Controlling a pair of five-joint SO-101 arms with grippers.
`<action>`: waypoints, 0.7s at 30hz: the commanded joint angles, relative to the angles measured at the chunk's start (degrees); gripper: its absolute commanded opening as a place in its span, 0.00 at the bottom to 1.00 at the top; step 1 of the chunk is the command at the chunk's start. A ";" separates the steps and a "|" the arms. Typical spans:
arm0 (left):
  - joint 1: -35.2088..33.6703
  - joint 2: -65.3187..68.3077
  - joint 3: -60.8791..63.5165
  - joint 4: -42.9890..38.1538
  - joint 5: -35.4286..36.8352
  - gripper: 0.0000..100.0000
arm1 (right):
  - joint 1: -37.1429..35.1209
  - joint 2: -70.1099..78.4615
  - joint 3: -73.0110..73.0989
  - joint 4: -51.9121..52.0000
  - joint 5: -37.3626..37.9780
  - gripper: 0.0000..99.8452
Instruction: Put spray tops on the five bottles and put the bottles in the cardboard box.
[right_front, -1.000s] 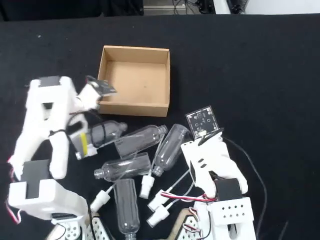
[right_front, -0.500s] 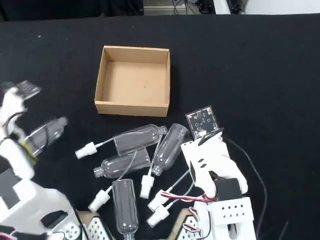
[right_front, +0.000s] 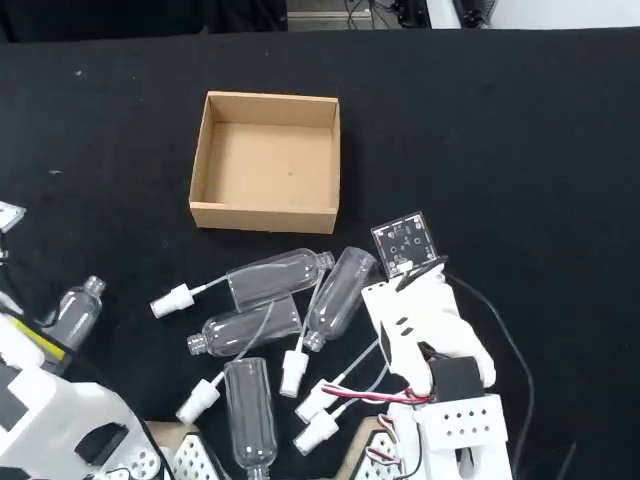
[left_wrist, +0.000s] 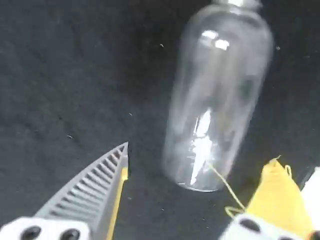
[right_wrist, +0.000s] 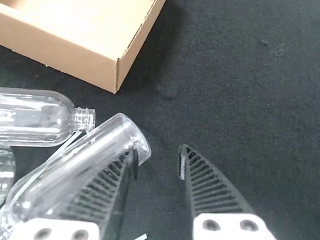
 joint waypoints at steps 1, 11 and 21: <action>5.41 -2.81 -6.29 4.92 0.00 0.31 | -0.97 0.13 -0.31 -1.41 0.00 0.13; 13.76 -3.16 1.71 2.29 -0.53 0.30 | -0.97 0.13 0.22 -1.58 0.00 0.13; 12.70 -3.25 12.53 -14.42 -0.44 0.30 | -0.97 0.13 0.22 -1.58 0.00 0.13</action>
